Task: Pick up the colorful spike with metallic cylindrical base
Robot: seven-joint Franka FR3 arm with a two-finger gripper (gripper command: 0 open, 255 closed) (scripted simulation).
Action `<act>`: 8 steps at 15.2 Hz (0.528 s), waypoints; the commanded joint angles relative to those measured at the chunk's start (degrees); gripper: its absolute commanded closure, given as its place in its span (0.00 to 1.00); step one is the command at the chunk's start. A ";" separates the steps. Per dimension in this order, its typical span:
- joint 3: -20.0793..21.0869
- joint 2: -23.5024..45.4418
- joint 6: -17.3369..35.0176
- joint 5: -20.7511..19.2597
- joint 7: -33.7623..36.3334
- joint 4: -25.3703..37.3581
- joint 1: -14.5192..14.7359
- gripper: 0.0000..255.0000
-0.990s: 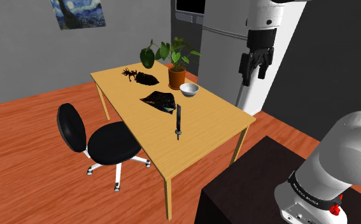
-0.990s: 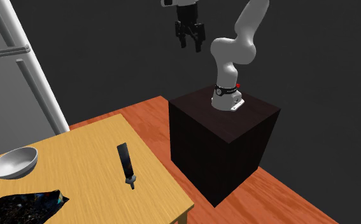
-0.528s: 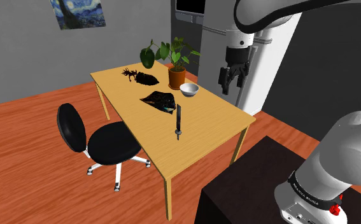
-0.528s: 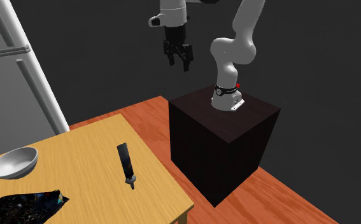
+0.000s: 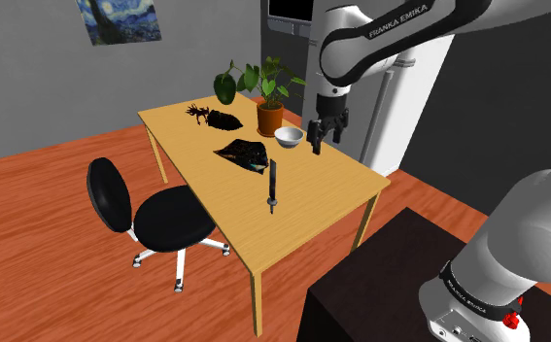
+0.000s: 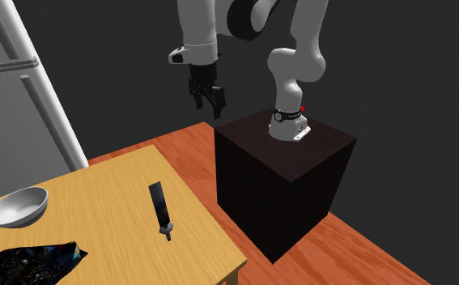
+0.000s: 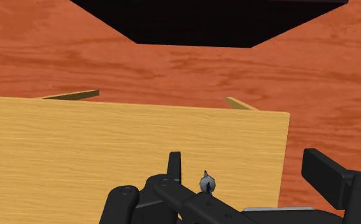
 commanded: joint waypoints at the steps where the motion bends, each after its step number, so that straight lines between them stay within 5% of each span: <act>1: 0.13 4.20 3.45 -0.46 -0.10 1.51 0.01 0.00; 8: 0.43 18.99 12.36 -2.50 0.01 9.73 0.25 0.00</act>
